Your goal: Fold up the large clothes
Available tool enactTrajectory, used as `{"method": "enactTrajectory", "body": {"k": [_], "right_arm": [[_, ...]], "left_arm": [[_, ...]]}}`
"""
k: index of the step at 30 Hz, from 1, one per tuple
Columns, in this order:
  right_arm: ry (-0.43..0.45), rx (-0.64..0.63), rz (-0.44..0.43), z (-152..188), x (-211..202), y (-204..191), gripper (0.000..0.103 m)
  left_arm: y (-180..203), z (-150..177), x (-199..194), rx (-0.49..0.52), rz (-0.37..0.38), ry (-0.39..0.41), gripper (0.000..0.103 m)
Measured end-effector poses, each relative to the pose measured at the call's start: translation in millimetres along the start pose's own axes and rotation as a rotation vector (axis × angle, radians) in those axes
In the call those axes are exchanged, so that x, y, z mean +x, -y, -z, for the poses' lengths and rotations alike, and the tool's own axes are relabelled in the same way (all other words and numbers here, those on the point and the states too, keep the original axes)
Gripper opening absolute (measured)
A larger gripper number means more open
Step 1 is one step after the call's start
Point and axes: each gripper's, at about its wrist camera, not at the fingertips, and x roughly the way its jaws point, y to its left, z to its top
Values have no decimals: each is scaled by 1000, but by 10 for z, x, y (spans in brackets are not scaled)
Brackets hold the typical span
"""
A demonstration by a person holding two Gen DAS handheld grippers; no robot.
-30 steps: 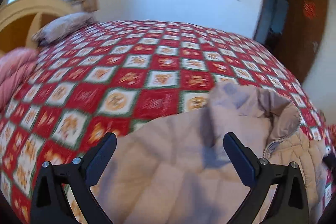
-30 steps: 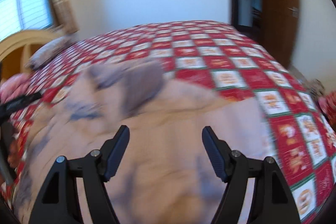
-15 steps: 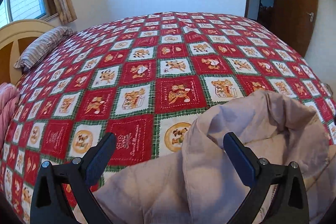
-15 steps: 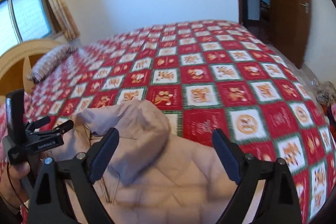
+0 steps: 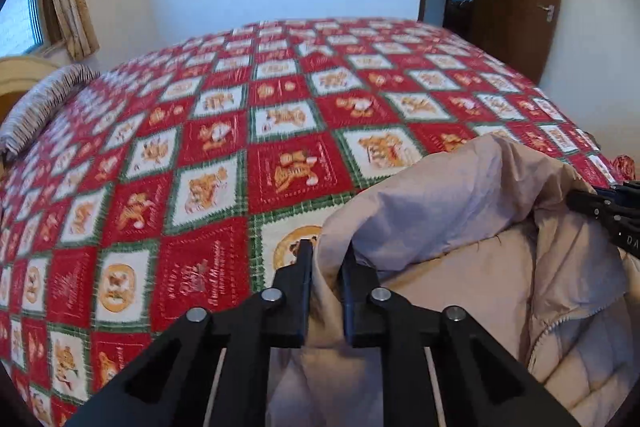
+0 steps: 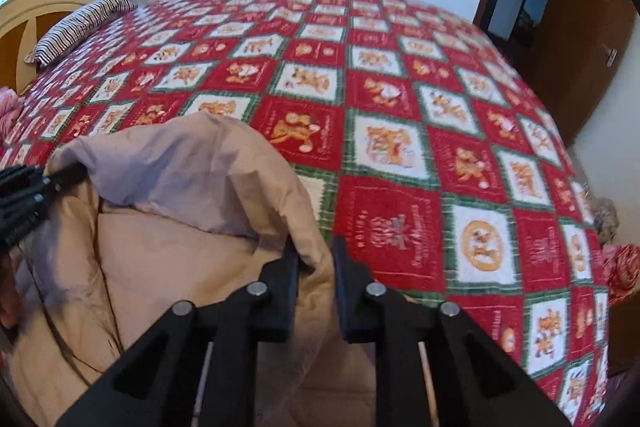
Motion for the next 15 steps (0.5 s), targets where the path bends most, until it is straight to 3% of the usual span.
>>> {"method": "enactTrajectory", "body": {"k": [9,15], "right_arm": [[57,-23,24,353,-276,110,6],[50,-45,35,603,-266,104,5]], "left_arm": [[-108,402,-392,2,6,62,1],[-34,756,-358,34,3,32,1]]}}
